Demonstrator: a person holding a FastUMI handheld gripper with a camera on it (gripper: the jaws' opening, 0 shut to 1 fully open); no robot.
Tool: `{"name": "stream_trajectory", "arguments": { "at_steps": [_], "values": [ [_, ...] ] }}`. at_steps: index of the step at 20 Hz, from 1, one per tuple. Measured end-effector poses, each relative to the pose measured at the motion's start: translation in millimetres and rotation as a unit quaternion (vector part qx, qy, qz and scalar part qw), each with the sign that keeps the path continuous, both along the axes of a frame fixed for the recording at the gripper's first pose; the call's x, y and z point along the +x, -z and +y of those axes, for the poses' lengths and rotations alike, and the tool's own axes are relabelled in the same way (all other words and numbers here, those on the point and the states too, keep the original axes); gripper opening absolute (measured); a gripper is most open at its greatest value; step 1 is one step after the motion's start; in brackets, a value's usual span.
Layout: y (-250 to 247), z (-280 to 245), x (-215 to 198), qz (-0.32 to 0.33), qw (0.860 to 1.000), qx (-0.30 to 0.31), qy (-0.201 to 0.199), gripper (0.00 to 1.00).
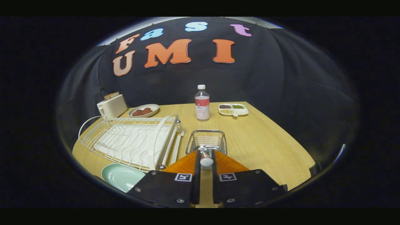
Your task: Take the plate from the dish rack, then take the spoon from the basket and place it into the plate.
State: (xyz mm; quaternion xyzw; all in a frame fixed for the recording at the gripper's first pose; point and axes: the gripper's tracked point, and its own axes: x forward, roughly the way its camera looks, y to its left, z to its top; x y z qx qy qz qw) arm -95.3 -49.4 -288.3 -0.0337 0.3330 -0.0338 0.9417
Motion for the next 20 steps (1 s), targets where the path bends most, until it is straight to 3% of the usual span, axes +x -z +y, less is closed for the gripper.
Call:
{"name": "stream_trajectory", "arguments": {
  "at_steps": [1, 5, 12, 20],
  "values": [
    [0, 0, 0, 0.005, 1.000, 0.001, 0.000, 0.14],
    [-14, 5, 1, 0.009, 1.000, 0.008, 0.003, 0.13],
    [-67, 12, -5, -0.006, 0.999, -0.018, -0.026, 0.12],
    [-122, 39, -29, -0.016, 0.997, 0.032, -0.064, 0.11]
  ]
}}
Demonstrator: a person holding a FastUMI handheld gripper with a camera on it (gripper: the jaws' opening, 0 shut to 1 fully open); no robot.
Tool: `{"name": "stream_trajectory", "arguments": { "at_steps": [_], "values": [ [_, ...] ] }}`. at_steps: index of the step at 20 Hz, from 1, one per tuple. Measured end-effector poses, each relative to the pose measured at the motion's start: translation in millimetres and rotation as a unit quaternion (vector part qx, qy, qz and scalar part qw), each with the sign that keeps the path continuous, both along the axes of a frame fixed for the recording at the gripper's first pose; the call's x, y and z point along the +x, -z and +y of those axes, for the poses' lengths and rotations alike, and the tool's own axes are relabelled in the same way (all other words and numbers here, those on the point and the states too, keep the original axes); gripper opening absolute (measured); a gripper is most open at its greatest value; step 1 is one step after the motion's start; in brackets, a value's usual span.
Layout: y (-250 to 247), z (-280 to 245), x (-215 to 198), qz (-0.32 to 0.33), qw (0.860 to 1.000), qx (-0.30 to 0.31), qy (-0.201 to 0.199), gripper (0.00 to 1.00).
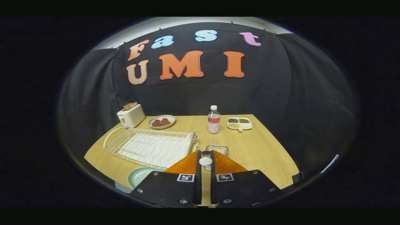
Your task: Take the plate from the dish rack, then take the spoon from the basket and place it into the plate.
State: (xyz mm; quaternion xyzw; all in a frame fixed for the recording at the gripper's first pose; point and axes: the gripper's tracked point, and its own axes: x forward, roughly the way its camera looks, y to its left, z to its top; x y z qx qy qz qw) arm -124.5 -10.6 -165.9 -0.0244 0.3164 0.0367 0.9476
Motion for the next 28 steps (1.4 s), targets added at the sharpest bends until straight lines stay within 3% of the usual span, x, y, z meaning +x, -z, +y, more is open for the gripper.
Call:
{"name": "stream_trajectory", "arguments": {
  "at_steps": [7, 16, 23, 28],
  "values": [
    [-24, 59, -23, 0.009, 0.995, 0.044, -0.093, 0.11],
    [22, 116, -60, 0.081, 0.974, 0.088, -0.191, 0.11],
    [76, 134, -80, 0.132, 0.963, 0.084, -0.220, 0.12],
    [94, 149, -84, 0.128, 0.960, 0.088, -0.235, 0.12]
  ]
}}
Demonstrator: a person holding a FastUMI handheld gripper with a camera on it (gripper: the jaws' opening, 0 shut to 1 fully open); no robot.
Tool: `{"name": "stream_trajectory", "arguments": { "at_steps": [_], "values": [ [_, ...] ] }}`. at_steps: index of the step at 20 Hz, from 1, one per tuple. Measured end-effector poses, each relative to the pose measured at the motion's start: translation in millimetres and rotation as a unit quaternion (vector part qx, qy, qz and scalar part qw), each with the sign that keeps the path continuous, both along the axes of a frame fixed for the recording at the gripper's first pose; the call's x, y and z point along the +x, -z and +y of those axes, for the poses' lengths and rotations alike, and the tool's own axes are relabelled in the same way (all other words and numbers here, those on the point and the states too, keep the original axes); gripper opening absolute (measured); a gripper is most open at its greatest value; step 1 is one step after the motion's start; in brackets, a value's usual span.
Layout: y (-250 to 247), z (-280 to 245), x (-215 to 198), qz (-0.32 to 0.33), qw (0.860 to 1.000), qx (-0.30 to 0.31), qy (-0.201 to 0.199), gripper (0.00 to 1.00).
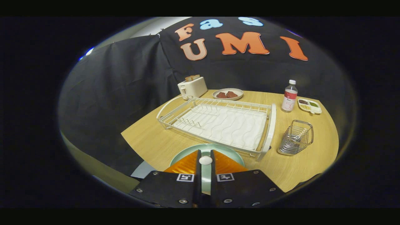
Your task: Take the plate from the dish rack, then take the spoon from the basket and place it into the plate.
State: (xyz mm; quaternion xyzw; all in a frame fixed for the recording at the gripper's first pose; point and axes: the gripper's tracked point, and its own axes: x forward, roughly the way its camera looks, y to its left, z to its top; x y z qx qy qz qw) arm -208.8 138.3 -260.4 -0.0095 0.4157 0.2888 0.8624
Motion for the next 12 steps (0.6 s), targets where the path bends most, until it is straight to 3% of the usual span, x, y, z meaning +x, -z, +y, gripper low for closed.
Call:
{"name": "stream_trajectory", "arguments": {
  "at_steps": [5, 12],
  "values": [
    [15, -2, 2, 0.006, 1.000, 0.006, 0.012, 0.13],
    [49, -26, -21, 0.078, 0.996, -0.003, 0.047, 0.17]
  ]
}}
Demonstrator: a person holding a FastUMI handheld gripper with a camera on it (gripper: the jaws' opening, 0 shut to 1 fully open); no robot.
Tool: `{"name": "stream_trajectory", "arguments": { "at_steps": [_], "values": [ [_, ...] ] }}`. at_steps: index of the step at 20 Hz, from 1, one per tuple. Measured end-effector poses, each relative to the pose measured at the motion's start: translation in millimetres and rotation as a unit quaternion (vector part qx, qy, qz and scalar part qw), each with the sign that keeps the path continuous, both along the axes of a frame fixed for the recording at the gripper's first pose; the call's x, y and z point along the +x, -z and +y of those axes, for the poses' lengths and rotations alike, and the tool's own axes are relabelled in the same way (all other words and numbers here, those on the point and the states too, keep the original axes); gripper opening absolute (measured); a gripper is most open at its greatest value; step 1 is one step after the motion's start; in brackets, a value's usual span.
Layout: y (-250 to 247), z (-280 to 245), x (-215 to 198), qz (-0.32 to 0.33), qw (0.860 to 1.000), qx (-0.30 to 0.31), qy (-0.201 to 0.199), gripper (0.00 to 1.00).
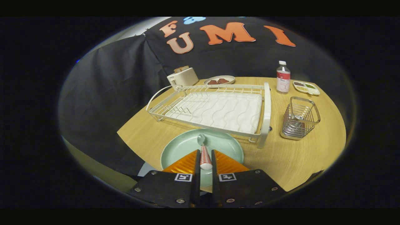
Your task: Take the plate from the dish rack, then take the spoon from the basket and place it into the plate.
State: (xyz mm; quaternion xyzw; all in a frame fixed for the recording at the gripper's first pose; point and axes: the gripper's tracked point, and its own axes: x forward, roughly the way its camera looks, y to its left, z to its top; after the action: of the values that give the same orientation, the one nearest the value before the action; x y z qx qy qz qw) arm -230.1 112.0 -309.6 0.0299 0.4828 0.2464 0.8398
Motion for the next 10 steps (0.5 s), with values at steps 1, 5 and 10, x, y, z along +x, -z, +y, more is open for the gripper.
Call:
{"name": "stream_trajectory", "arguments": {
  "at_steps": [1, 5, 10],
  "values": [
    [5, -1, -4, 0.013, 1.000, 0.001, 0.006, 0.18],
    [18, -11, -13, 0.045, 0.999, -0.005, 0.027, 0.23],
    [13, -23, -5, 0.033, 0.998, -0.023, 0.046, 0.31]
  ]
}}
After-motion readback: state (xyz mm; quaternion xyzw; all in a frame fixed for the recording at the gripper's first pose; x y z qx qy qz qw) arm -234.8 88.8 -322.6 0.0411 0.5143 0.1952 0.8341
